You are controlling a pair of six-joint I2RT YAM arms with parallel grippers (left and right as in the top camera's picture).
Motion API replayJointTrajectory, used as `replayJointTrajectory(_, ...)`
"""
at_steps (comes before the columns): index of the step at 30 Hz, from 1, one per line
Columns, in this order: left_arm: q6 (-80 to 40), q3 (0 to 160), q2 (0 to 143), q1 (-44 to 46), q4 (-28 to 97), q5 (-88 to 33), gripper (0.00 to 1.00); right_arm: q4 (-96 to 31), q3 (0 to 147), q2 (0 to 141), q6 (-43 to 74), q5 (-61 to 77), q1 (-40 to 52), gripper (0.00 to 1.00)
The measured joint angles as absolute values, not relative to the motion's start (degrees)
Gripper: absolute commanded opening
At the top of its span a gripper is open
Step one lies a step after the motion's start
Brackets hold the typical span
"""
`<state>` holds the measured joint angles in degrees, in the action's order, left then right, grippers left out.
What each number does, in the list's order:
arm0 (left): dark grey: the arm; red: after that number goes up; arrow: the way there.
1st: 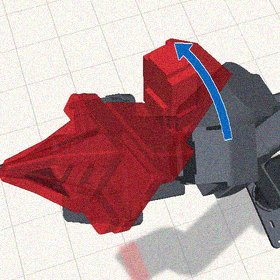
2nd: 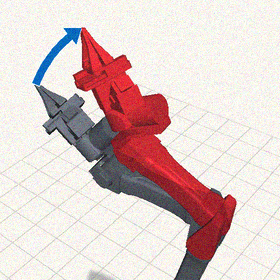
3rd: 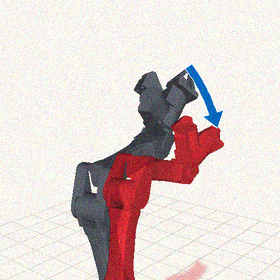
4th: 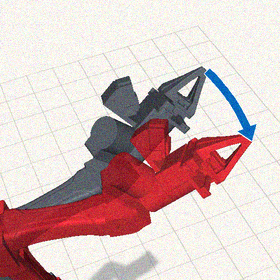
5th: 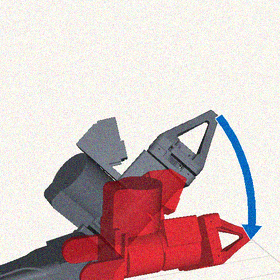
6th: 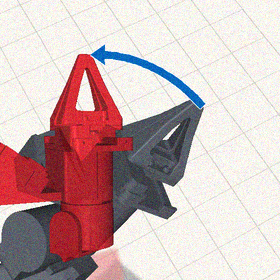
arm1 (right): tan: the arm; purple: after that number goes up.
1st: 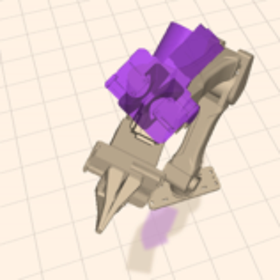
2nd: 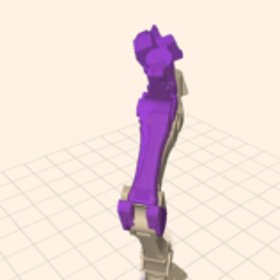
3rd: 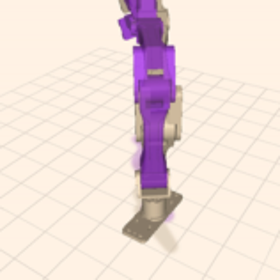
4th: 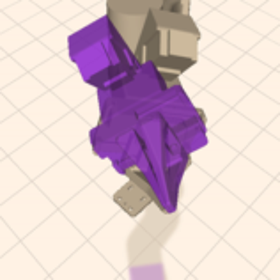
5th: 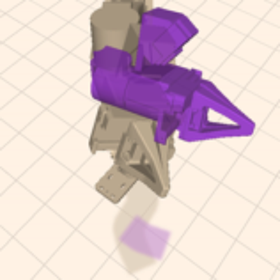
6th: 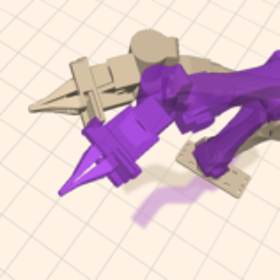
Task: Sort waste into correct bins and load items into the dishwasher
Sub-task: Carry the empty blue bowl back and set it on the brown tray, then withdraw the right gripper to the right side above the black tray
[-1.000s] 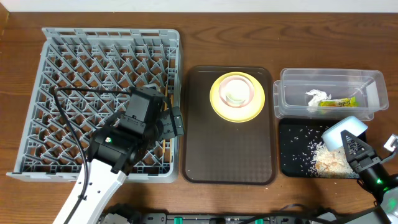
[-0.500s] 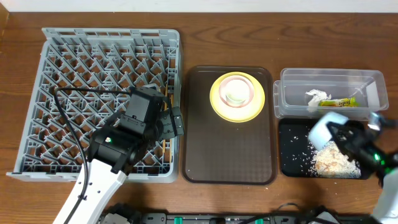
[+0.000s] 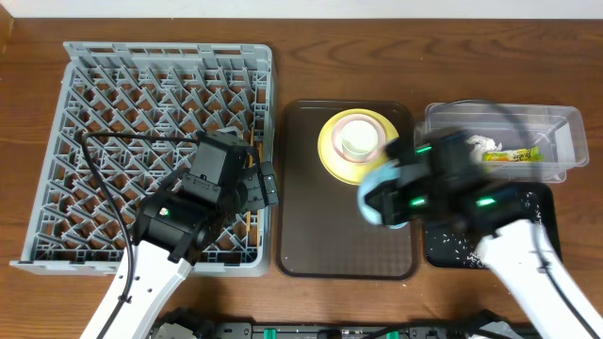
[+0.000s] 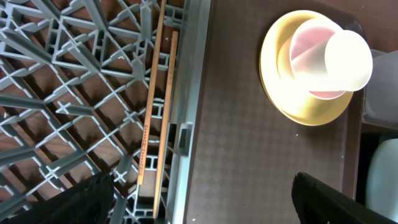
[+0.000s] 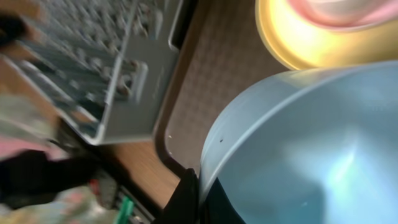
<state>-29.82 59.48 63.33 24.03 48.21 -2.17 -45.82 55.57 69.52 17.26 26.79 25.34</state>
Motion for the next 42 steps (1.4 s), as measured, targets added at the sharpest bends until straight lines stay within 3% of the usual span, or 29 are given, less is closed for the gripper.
replayJointTrajectory(5,-29.82,59.48,63.31,24.03,48.21,-2.17,0.93,-41.47,55.57,76.97,21.61,12.25,42.68,0.01)
replayJointTrajectory(8,-29.82,59.48,63.33,24.03,48.21,-2.17,0.93,-38.15,55.57,82.65,22.63,7.79,48.53,0.01)
replayJointTrajectory(14,-29.82,59.48,63.31,24.03,48.23,-2.17,0.92,-36.40,55.55,89.97,23.51,4.21,51.83,0.01)
replayJointTrajectory(17,-29.82,59.48,63.31,24.03,48.23,-2.17,0.93,-36.38,55.55,90.24,23.51,3.38,51.79,0.10)
replayJointTrajectory(22,-29.82,59.48,63.31,24.03,48.23,-2.17,0.93,-37.50,55.55,89.41,23.22,3.16,51.59,0.36)
replayJointTrajectory(25,-29.82,59.48,63.33,24.03,48.21,-2.15,0.93,-39.42,55.57,86.48,23.16,3.01,50.98,0.41)
replayJointTrajectory(30,-29.82,59.48,63.31,24.03,48.21,-2.15,0.93,-44.58,57.45,78.37,23.22,1.56,44.99,0.47)
replayJointTrajectory(32,-29.82,59.48,63.31,24.03,48.23,-2.17,0.92,-46.65,58.43,74.32,23.11,0.78,40.56,0.56)
replayJointTrajectory(39,-29.82,59.48,63.31,24.03,48.21,-2.17,0.93,-56.42,58.89,61.56,21.87,-0.95,18.37,0.61)
replayJointTrajectory(40,-29.82,59.48,63.33,24.03,48.21,-2.17,0.93,-57.45,58.89,60.27,21.76,-0.97,15.18,0.64)
replayJointTrajectory(42,-29.82,59.48,63.33,24.03,48.23,-2.17,0.92,-59.79,58.89,57.32,21.50,-1.32,7.66,0.80)
